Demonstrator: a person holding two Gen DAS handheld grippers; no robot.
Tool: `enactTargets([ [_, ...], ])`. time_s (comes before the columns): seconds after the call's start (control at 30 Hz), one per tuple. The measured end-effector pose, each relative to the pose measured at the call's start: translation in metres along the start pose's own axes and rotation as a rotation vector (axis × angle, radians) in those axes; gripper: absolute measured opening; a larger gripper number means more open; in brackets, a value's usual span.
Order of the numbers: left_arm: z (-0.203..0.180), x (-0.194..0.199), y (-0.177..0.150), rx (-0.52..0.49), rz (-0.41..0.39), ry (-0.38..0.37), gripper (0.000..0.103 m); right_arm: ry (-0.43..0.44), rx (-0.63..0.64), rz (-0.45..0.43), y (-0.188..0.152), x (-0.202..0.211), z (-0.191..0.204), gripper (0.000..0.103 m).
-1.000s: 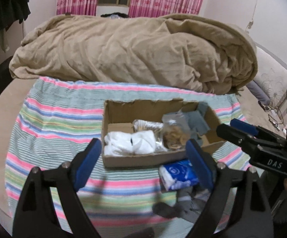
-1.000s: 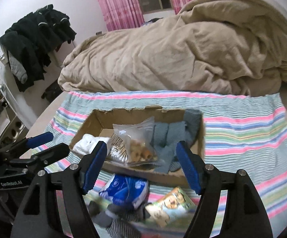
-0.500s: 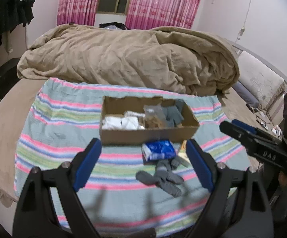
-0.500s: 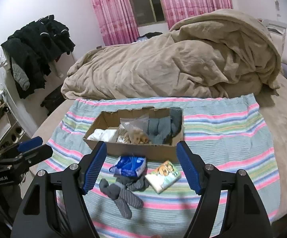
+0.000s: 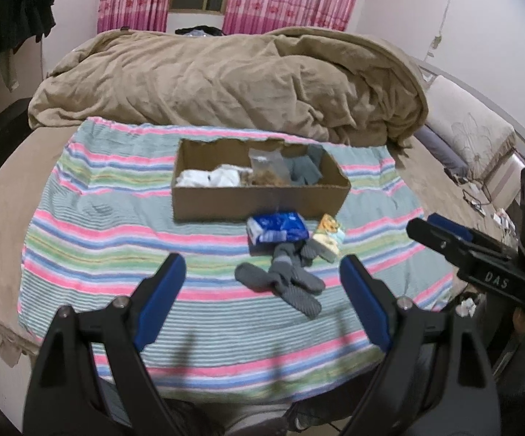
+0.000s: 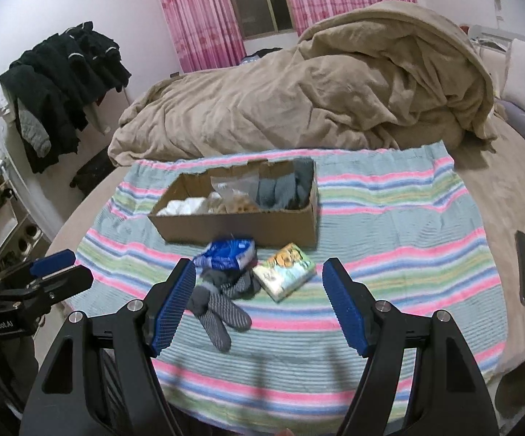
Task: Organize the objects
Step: 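Withdraw both tools from the box toward the dotted socks and tissue packs, then grasp the gray dotted socks with the left tool while the right tool grasps the cartoon tissue pack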
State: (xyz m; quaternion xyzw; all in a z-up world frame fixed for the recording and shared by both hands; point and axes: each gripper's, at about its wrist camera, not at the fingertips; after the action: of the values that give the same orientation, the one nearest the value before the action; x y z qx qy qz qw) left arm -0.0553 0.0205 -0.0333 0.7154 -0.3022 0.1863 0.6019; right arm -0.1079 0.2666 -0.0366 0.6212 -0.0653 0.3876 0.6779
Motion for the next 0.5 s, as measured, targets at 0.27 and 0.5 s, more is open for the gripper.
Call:
enactTargets([
  [0.27, -0.012, -0.026, -0.020, -0.034, 0.063, -0.019, 0.088, 0.002, -0.021, 0.035, -0.013, -0.014, -0.007, 0.076],
  [0.5, -0.017, -0.059, -0.033, -0.042, 0.102, -0.073, 0.087, 0.008, -0.054, 0.074, -0.022, -0.035, -0.015, 0.076],
])
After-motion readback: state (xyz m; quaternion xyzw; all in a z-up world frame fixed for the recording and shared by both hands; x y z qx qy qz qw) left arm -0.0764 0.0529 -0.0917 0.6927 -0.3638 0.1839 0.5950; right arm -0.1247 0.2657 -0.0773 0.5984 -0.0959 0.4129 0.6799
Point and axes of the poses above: each gripper's, at about its wrist camera, not at the fingertips, and x roughly against the way its jaws point, z to its left, y to its top, and after that the axes turned 4 degrees about -z, right-handed
